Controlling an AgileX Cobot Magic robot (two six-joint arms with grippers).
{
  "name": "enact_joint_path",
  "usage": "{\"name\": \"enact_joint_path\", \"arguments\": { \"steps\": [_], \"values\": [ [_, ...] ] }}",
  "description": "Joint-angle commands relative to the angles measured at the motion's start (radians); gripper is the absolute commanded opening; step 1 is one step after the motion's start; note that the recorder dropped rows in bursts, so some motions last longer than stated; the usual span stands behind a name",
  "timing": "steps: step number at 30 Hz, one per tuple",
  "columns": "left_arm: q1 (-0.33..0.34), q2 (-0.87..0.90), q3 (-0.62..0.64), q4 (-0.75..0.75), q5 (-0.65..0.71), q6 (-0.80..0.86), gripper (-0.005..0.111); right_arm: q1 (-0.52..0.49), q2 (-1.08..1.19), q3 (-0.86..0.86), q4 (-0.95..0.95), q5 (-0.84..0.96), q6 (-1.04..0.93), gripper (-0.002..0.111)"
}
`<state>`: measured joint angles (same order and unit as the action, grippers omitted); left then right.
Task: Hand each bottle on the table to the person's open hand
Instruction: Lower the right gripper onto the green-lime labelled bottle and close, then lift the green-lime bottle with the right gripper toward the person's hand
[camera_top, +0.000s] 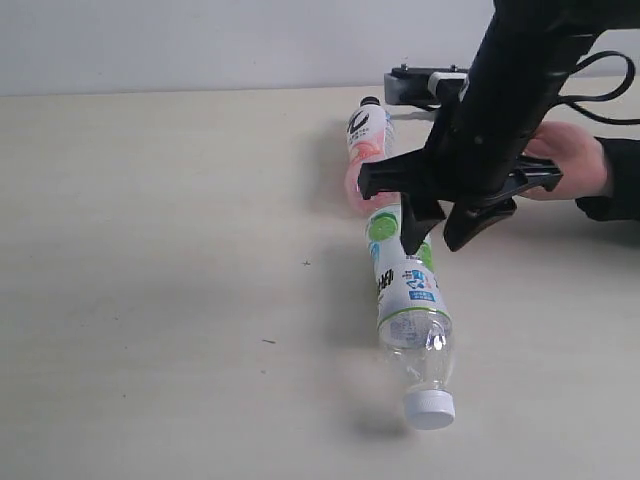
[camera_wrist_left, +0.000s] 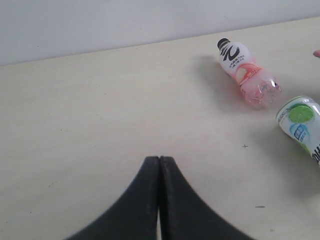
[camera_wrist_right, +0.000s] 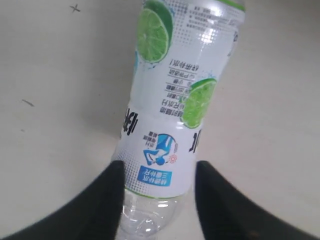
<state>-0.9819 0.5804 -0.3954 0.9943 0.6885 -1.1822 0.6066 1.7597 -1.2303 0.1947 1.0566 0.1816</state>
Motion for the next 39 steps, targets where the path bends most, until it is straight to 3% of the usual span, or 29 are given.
{"name": "enact_joint_path", "arguments": {
  "steps": [1,4,26,30,34,39],
  "values": [
    [-0.005,-0.005,0.005,0.008,-0.005,0.000,0.000,0.004,0.050,0.003,-0.011,-0.064,-0.004,0.076],
    [-0.005,-0.005,0.005,0.008,-0.005,0.000,0.000,0.004,0.073,0.003,-0.013,-0.117,-0.004,0.083],
    [-0.005,-0.005,0.005,0.008,-0.005,0.000,0.000,0.009,0.230,0.003,-0.010,-0.181,-0.004,0.082],
    [-0.005,-0.005,0.005,0.008,-0.005,0.000,0.000,0.009,0.234,0.003,-0.013,-0.181,-0.002,0.078],
    [-0.005,-0.005,0.005,0.008,-0.005,0.000,0.000,0.009,0.234,0.003,0.010,-0.166,0.004,0.060],
    [-0.005,-0.005,0.005,0.008,-0.005,0.000,0.000,0.009,0.232,0.003,0.037,-0.155,0.004,0.013]
  ]
}}
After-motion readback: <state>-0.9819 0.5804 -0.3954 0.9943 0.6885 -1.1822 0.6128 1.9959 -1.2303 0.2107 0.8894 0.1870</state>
